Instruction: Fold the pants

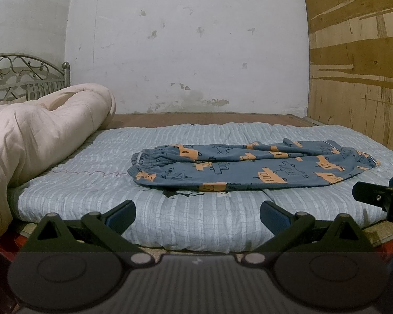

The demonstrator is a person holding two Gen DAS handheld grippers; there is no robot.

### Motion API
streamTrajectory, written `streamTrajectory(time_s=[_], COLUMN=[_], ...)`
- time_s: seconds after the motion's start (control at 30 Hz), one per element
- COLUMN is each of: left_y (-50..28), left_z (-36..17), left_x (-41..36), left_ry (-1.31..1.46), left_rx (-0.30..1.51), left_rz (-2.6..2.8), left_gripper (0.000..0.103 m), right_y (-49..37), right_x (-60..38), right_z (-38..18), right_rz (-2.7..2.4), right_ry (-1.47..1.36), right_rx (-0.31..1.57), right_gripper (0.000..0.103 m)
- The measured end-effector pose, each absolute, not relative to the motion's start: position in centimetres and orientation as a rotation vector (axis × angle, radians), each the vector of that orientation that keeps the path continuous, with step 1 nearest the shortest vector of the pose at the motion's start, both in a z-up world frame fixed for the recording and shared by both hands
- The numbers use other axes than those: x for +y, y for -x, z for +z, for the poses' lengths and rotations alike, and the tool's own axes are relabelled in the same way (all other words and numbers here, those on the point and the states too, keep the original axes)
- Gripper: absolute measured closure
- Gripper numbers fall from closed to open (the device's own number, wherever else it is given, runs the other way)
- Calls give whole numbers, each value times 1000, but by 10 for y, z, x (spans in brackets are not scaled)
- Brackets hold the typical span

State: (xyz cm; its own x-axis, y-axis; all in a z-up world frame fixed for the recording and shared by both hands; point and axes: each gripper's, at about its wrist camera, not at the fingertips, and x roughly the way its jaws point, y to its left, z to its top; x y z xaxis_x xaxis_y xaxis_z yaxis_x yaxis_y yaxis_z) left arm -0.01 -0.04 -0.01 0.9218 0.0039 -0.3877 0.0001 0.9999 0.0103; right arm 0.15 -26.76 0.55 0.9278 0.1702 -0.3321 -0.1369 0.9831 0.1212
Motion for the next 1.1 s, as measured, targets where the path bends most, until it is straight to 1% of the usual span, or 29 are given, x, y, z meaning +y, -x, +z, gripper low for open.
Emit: streamTrajectory(time_s=[0.83,1.1], left_y=[0,-4], left_z=[0,-3], left_x=[-1,-1], left_ry=[-13,-14], left_rx=[400,430], left_rz=[3,5], left_gripper=[1,1], right_y=[-2,-5], right_x=[-266,-265], right_z=[4,3], right_rz=[158,160], right_ry=[-95,-95], right_rx=[350,357], right_gripper=[1,1])
